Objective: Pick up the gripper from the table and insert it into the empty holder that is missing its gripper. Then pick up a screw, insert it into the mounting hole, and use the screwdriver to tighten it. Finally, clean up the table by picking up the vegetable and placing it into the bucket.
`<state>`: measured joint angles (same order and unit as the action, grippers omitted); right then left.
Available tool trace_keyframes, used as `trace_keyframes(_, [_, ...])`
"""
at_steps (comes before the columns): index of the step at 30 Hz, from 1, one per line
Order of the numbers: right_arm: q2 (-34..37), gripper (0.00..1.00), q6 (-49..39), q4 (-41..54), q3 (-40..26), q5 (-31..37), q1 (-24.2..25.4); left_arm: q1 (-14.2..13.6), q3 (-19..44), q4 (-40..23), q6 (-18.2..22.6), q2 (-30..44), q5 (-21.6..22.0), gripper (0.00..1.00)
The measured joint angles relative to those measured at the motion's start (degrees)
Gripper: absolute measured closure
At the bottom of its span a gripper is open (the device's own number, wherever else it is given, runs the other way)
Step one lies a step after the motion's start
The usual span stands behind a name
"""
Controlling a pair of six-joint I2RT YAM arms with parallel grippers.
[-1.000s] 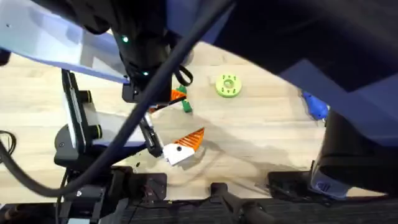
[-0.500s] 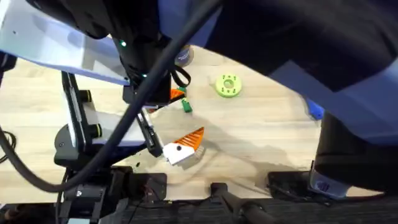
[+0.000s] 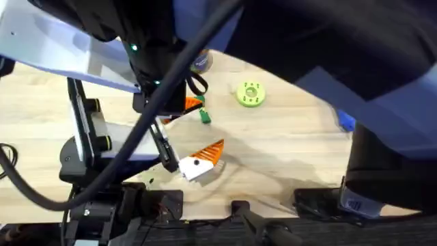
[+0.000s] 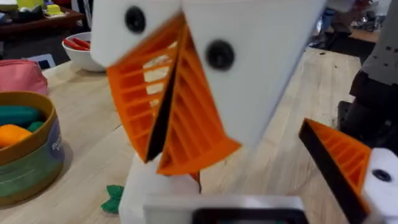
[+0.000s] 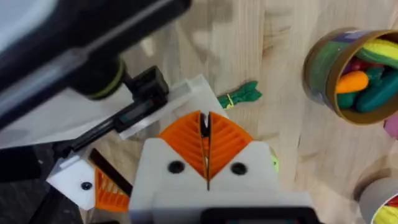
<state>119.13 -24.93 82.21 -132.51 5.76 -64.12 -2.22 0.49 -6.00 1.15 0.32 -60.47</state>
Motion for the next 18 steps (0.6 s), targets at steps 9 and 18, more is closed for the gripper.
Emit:
trace_keyframes(9, [1.02,0.995,0.02,-0.92,-0.09,0.00,-0.17,0.00,0.00,-0.02,0.20,0.00,-0.20,0.016])
trace_keyframes(18, [1.42,0.995,0.02,-0.76,-0.22,0.02,-0.17,0.00,0.00,-0.04,-0.26,0.11,-0.41,0.015])
